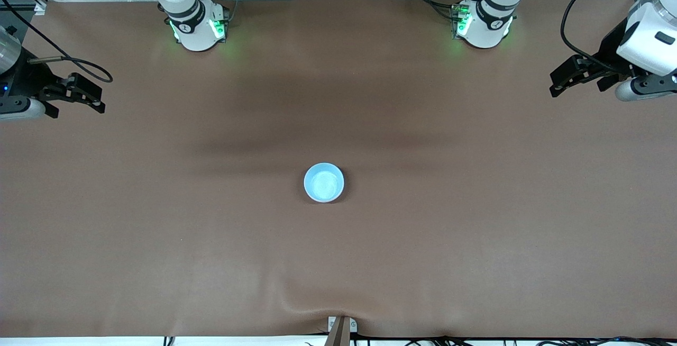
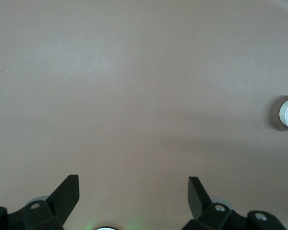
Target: Stack pink and blue bowls on white bowl
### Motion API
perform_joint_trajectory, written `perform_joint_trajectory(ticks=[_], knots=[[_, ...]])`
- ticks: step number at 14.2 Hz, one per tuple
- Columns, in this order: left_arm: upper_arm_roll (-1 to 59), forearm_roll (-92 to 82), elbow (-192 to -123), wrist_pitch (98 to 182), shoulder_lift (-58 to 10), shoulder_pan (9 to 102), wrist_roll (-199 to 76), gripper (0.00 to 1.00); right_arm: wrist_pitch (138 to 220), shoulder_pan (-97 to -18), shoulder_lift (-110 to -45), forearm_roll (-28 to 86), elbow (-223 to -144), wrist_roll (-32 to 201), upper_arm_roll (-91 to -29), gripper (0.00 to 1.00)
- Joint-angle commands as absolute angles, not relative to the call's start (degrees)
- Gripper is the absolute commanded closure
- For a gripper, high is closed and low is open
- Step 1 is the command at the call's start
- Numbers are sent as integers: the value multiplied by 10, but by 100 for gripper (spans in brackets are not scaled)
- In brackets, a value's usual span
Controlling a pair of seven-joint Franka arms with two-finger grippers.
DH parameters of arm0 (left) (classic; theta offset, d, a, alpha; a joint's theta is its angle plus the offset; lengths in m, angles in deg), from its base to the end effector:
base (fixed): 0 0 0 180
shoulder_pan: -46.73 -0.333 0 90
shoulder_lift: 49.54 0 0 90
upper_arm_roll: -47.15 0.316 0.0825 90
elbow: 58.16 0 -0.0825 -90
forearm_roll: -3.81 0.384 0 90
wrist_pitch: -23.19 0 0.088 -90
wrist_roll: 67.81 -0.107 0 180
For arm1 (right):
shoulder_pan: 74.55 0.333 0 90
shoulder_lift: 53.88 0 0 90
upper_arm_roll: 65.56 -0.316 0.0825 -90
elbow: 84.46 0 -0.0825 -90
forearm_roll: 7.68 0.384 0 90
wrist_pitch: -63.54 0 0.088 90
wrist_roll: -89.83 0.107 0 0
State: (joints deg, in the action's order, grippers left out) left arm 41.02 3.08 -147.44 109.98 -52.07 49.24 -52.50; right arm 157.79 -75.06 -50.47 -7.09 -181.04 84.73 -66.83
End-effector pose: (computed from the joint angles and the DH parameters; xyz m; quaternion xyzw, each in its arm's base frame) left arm 0.5288 -0.0832 0.6494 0.9983 0.0579 -0.0006 0.0040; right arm 0.5415 0.0086 0.6092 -0.9987 -0.0508 -0.0096 0.0041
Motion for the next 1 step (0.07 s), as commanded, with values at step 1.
perform_joint_trajectory(ticks=[1], knots=[[412, 44, -1468, 1097, -523, 487, -546, 0, 1582, -750, -493, -66, -1821, 840, -666, 0]])
